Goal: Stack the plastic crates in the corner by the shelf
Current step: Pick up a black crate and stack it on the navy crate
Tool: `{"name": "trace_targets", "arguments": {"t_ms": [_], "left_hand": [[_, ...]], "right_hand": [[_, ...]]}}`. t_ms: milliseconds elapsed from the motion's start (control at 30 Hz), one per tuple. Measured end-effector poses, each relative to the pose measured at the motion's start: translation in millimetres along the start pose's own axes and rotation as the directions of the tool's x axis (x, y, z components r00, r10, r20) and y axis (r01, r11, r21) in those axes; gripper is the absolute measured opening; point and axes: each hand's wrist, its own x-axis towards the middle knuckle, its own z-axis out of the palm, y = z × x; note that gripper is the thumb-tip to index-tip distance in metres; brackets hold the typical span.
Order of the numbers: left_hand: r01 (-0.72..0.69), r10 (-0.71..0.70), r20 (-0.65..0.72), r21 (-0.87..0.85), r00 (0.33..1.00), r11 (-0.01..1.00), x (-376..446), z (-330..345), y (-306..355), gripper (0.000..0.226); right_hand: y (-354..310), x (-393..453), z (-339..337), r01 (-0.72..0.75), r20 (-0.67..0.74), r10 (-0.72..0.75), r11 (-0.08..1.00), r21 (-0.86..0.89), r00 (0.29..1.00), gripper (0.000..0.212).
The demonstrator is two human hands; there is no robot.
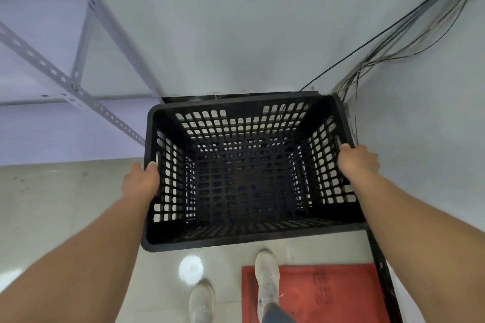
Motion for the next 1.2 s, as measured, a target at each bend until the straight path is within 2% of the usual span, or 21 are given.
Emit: {"name": "trace_targets", "arguments": {"t_ms": [67,133,233,300,400,467,700,900,1200], "left_hand": [[-0.062,0.061,-0.023,-0.059,0.998,0.996,-27.5,-8.9,-3.0,0.055],[-0.088,0.097,0.044,-0.184,0.994,0.979,-53.7,-17.4,-8.5,0.051],[0.064,0.027,0.249,-0.350,0.968,0.935,-83.5,-29.4,-22.1,0.062],[0.132,0.007,0.352,-0.371,0.936,0.919,-101.2,-39.4,-31.4,0.047],[0.134,0.028,0.467,-0.310,0.884,0.941,-124.2,-54.2,-45.1,0.048],[0.110,0.032,0.502,-0.251,0.865,0.962,-135.6,-66.4,-54.9,0.052],[0.012,0.061,0.614,-0.113,0.787,0.993,-162.2,-78.8,-76.4,0.061],[-0.064,0.055,0.668,-0.011,0.742,0.998,-194.3,-58.9,-83.0,0.060],[-0.304,0.174,0.785,0.019,0.595,0.952,-277.8,-34.5,-95.5,0.059]], "right_hand": [[6.4,-27.0,-2.3,0.017,-0.002,-0.017,0.999,-0.052,1.000,0.055],[16.1,-52.8,-3.2,0.037,-0.003,-0.037,0.997,-0.073,0.999,0.054],[35.3,-95.0,-5.0,0.029,0.097,-0.026,0.999,-0.032,0.995,0.052],[50.2,-124.9,-8.1,0.032,0.202,-0.042,0.998,0.052,0.979,0.050],[74.8,-172.1,-16.0,-0.084,0.225,0.042,0.980,0.182,0.973,0.051],[91.6,-202.1,-21.0,-0.092,0.208,0.038,0.963,0.254,0.977,0.049],[141.0,-271.7,-13.9,-0.224,0.299,0.127,0.921,0.319,0.946,0.053],[186.7,-309.1,-18.0,-0.327,0.262,0.231,0.842,0.429,0.937,0.057],[277.3,-363.1,-50.6,-0.362,0.182,0.317,0.723,0.589,0.931,0.054]]}}
